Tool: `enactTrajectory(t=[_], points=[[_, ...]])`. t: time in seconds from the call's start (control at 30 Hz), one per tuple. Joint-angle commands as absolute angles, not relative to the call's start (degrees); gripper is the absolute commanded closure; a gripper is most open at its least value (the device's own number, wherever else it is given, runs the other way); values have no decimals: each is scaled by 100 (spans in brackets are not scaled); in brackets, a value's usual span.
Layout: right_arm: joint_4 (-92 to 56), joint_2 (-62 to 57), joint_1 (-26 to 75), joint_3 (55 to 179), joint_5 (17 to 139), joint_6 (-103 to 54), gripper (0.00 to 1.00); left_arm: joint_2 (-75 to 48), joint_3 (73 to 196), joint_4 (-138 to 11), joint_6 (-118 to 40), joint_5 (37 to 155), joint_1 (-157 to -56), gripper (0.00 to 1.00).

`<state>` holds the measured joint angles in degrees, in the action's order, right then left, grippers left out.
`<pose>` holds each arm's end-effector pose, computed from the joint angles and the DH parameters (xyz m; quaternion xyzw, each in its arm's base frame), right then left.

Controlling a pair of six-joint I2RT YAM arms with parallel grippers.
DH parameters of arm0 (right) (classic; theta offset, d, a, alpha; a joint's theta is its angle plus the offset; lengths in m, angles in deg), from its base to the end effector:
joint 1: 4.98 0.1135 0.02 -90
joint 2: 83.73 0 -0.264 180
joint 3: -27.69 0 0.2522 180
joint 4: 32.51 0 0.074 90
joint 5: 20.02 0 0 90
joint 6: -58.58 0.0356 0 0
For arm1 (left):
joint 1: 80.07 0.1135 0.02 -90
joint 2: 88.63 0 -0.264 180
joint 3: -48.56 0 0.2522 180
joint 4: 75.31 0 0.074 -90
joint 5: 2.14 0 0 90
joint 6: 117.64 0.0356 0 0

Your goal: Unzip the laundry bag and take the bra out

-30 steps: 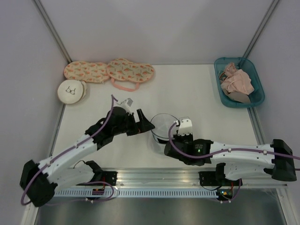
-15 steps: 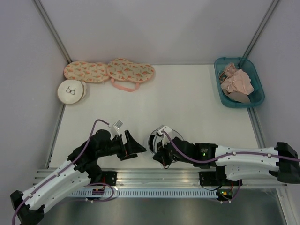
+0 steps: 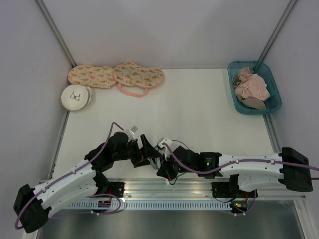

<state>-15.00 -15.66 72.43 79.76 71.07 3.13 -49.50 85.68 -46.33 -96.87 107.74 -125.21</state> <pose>0.0550 0.2492 0.2284 -0.3260 0.8183 0.3969 0.2578 0.1039 -0.1215 0.2159 -0.0957 0.8561 -0.4891 0.1366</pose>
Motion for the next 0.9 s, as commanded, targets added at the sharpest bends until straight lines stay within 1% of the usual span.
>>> enactTrajectory(t=[0.0, 0.1, 0.2, 0.23, 0.3, 0.33, 0.4, 0.43, 0.5, 0.53, 0.6, 0.63, 0.67, 0.73, 0.87], points=[[-1673, -1764, 7254, 8013, 7174, 189, 100, -4390, 8728, -5092, -9488, 10992, -12586, 1], [-1672, -1869, 7254, 7942, 7244, 189, 100, -4258, 8737, -5127, -9321, 10852, -12612, 1], [-1672, -1913, 7254, 7916, 7323, 154, 99, -4161, 8694, -5276, -9286, 10816, -12612, 5], [-1664, -1913, 7245, 7907, 7341, 145, 99, -4126, 8667, -5329, -9286, 10842, -12603, 9], [-1611, -1913, 7254, 7925, 7385, 110, 100, -4047, 8667, -5425, -9286, 10878, -12612, 14], [-1559, -1905, 7254, 7933, 7394, 93, 100, -4021, 8667, -5434, -9268, 10869, -12612, 21], [-1488, -1913, 7254, 7960, 7376, 84, 100, -4020, 8676, -5487, -9224, 10843, -12612, 28], [-1401, -1913, 7254, 7969, 7350, 84, 99, -4020, 8693, -5496, -9207, 10843, -12612, 38], [-1321, -1913, 7245, 7986, 7306, 75, 100, -4029, 8702, -5496, -9180, 10834, -12612, 51], [-1251, -1913, 7245, 7986, 7289, 75, 99, -4046, 8711, -5487, -9154, 10834, -12612, 64], [-1181, -1940, 7254, 7986, 7218, 84, 100, -4055, 8711, -5487, -9145, 10799, -12612, 74], [-1084, -1966, 7245, 7995, 7148, 92, 100, -4047, 8711, -5479, -9154, 10781, -12603, 83], [-1049, -1992, 7254, 7995, 7113, 84, 100, -4047, 8702, -5470, -9145, 10773, -12612, 87], [-944, -2062, 7254, 7986, 7060, 93, 99, -4047, 8693, -5461, -9154, 10755, -12612, 93], [-715, -2186, 7254, 7995, 6797, 119, 100, -4064, 8676, -5391, -9163, 10702, -12603, 94]])
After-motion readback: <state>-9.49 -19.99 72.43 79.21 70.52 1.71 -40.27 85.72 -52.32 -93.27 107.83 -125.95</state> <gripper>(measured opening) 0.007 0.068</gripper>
